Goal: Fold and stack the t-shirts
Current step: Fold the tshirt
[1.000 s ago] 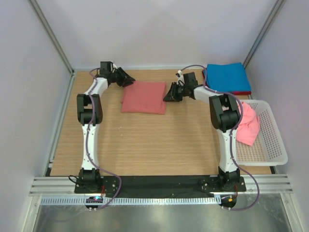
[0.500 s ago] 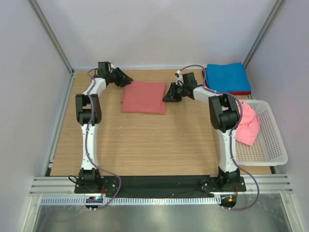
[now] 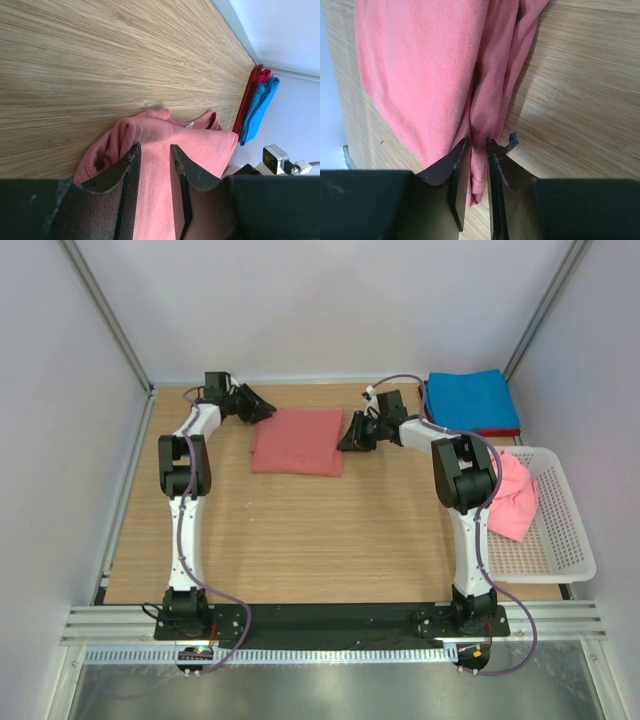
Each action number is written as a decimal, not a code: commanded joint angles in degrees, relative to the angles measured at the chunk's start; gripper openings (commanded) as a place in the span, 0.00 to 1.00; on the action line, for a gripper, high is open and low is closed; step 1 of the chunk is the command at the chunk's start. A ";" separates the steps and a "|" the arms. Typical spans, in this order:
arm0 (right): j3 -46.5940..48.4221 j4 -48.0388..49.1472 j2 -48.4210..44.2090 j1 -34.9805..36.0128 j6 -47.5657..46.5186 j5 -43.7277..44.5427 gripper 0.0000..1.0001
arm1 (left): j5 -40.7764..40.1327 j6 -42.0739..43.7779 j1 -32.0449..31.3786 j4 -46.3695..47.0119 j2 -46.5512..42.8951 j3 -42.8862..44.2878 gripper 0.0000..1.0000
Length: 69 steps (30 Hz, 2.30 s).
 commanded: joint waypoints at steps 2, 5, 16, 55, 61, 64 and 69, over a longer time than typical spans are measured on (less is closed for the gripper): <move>1.50 0.30 -2.82 0.45 -1.40 1.98 0.23 | 0.54 -0.13 0.23 2.28 0.19 0.19 0.31; 2.47 -0.93 -3.61 0.36 -2.37 2.51 0.18 | 0.54 0.04 0.23 2.10 0.02 0.28 0.31; 2.04 0.30 -4.40 0.36 -1.67 -0.47 0.26 | 0.54 -0.22 0.23 2.45 -0.16 0.19 0.31; -6.12 6.00 -4.66 0.19 2.88 8.22 0.01 | -7.10 2.94 0.49 -5.54 1.42 1.77 0.24; -13.69 15.40 -6.68 -0.51 7.55 7.08 0.01 | -7.63 5.23 2.51 -8.18 1.86 2.39 0.24; -13.97 17.79 -7.04 -1.39 9.84 6.82 0.01 | -7.02 5.67 2.60 -8.36 1.25 2.56 0.25; -10.98 14.91 -9.05 -2.01 11.87 4.89 0.12 | -6.30 6.19 2.60 -10.37 -2.08 4.23 0.28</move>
